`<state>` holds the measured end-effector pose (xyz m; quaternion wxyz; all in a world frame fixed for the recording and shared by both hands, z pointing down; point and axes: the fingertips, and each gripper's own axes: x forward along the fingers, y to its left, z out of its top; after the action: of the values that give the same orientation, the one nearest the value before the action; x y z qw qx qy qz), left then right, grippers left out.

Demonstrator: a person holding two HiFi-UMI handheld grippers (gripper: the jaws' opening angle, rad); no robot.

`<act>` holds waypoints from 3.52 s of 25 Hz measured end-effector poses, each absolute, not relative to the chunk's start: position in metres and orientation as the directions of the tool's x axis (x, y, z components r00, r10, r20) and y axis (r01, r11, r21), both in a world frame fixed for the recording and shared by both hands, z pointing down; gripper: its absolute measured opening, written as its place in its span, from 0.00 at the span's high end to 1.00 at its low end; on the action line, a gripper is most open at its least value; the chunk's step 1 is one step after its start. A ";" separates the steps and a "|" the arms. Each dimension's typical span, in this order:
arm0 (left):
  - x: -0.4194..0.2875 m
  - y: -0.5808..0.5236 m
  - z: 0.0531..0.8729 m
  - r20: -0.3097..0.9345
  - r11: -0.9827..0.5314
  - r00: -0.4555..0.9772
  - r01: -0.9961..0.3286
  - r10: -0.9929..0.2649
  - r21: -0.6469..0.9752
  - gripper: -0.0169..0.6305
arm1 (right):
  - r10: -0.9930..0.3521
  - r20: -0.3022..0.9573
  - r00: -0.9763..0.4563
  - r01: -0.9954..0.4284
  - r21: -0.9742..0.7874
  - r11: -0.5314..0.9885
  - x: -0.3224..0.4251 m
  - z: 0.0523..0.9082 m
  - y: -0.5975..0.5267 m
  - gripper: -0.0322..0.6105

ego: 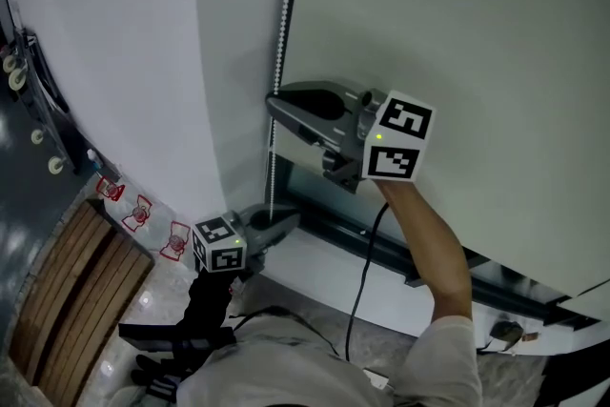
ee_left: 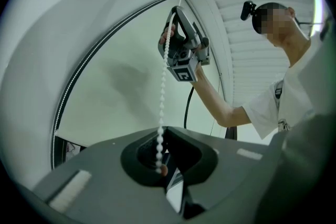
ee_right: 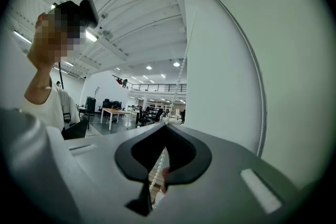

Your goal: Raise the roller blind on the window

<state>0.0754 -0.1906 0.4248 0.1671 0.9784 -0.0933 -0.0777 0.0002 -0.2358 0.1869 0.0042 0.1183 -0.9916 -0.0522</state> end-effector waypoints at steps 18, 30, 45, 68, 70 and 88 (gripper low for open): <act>0.073 -0.191 0.427 -0.115 -0.919 0.969 -0.166 -0.219 0.357 0.98 | -0.187 0.085 -0.979 -0.194 -0.074 0.978 -0.012 0.300 -0.216 0.94; 0.073 -0.193 0.410 -0.151 -0.933 0.967 -0.147 -0.206 0.328 0.98 | -0.127 0.023 -0.992 -0.128 -0.078 0.989 -0.018 0.281 -0.204 0.66; 0.076 -0.188 0.416 -0.143 -0.931 0.970 -0.138 -0.196 0.338 0.98 | -0.242 -0.171 -0.955 -0.269 0.153 0.951 -0.008 0.100 -0.264 0.69; 0.071 -0.194 0.420 -0.140 -0.922 0.965 -0.162 -0.222 0.351 0.98 | -0.227 -0.214 -0.950 -0.256 0.119 0.959 -0.002 0.072 -0.261 0.93; 0.070 -0.195 0.421 -0.140 -0.922 0.964 -0.164 -0.224 0.350 0.98 | -0.227 -0.207 -0.952 -0.254 0.114 0.961 -0.003 0.081 -0.261 0.93; 0.072 -0.194 0.414 -0.147 -0.931 0.967 -0.151 -0.209 0.331 0.98 | -0.246 -0.091 -0.965 -0.249 0.013 0.969 -0.005 0.194 -0.242 0.93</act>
<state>0.0722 -0.1944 0.4143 0.1608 0.9786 -0.0918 -0.0900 -0.0050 -0.2417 0.1944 -0.0444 0.1249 -0.9911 -0.0121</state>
